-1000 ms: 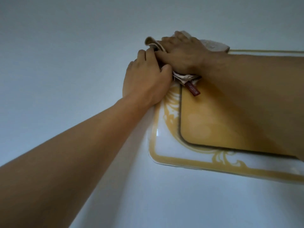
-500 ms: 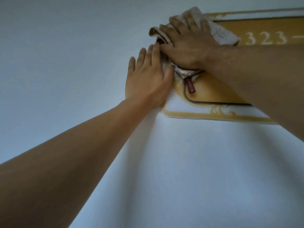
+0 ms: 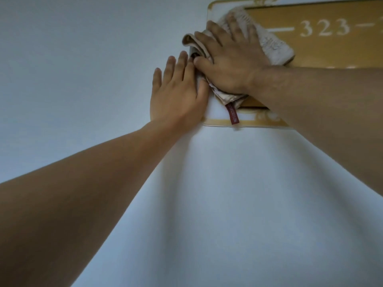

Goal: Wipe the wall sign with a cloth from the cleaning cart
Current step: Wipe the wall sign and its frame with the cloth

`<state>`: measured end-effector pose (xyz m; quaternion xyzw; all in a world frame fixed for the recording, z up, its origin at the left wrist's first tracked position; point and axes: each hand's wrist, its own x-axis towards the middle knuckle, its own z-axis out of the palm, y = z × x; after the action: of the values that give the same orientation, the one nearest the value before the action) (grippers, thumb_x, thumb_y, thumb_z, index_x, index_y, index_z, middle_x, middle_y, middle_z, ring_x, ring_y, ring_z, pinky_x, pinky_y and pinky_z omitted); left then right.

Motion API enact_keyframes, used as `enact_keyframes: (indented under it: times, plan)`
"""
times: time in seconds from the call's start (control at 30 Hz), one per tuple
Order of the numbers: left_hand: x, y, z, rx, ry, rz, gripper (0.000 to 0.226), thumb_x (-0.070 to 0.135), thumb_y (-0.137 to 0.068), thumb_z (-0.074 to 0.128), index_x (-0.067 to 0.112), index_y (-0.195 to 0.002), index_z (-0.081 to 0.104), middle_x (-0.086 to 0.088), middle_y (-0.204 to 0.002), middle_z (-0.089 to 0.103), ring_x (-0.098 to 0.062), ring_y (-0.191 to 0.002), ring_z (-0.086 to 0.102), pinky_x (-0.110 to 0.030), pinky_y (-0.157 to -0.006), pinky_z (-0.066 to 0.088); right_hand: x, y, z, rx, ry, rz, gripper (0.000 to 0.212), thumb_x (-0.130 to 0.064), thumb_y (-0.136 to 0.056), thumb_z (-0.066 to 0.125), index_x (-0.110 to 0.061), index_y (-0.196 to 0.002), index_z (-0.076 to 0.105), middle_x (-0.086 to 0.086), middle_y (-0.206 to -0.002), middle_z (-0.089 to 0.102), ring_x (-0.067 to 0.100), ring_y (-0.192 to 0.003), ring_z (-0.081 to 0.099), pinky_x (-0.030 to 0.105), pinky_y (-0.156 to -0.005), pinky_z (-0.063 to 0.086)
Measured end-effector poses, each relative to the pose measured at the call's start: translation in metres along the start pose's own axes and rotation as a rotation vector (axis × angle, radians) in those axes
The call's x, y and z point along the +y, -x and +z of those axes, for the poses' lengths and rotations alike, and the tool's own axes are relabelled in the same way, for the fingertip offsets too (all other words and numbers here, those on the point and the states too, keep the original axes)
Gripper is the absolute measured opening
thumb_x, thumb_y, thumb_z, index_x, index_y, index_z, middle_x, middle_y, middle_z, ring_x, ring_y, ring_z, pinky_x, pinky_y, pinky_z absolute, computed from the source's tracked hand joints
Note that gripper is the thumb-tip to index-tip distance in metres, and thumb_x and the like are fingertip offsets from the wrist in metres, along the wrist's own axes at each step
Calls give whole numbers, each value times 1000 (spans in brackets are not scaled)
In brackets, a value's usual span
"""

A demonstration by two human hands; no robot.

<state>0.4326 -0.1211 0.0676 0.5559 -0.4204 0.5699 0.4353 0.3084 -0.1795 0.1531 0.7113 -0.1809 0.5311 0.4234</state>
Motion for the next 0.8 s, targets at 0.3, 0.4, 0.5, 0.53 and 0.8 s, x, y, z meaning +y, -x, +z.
enact_keyframes:
  times: [0.3,0.4,0.5,0.53,0.8]
  plan:
    - [-2,22,-2,-4,10,-18,61,43,-99,17,26,-158,16,1,-168,11,-20,-154,2,-47,-125,2,-7,21,3,38,19,34,71,-65,-92,15,-38,-158,12,-3,-169,6,28,-154,-6,58,-120,-5]
    - [-4,28,-2,-7,19,-24,62,43,-98,17,26,-158,16,1,-168,11,-19,-154,2,-47,-125,2,-10,25,3,46,35,44,71,-65,-92,15,-37,-158,12,-2,-168,7,28,-154,-5,59,-120,-3]
    - [-5,34,-2,-5,15,-27,63,43,-97,16,26,-158,18,1,-168,11,-19,-154,2,-47,-125,1,-11,28,3,48,31,50,71,-64,-92,15,-36,-158,13,-1,-168,9,30,-154,-1,60,-120,-2]
    - [-6,35,-1,-6,17,-28,64,43,-97,16,25,-158,18,1,-168,11,-19,-154,2,-47,-125,1,-12,30,3,50,32,51,72,-65,-92,15,-36,-157,14,-1,-168,10,31,-154,1,61,-120,-1]
    - [-7,44,-2,-1,24,-61,67,48,-94,11,29,-158,18,3,-167,12,-18,-154,2,-47,-124,1,-17,41,-1,13,18,34,80,-70,-86,18,-36,-158,13,-1,-168,7,31,-154,0,60,-120,-2]
